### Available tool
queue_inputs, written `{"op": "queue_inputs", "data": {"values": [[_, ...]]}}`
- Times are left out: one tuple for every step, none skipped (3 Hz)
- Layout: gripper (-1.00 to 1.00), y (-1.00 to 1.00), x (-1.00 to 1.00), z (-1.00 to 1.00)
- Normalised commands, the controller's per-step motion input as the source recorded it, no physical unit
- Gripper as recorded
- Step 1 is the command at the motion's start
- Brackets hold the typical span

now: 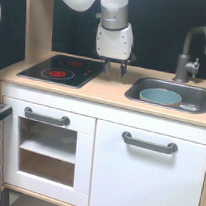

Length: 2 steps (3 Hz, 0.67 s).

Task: Place the pot in the sink

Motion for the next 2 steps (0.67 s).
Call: {"op": "queue_inputs", "data": {"values": [[0.99, -0.2, -0.37, 0.43], [1.0, -0.28, -0.52, 0.61]]}}
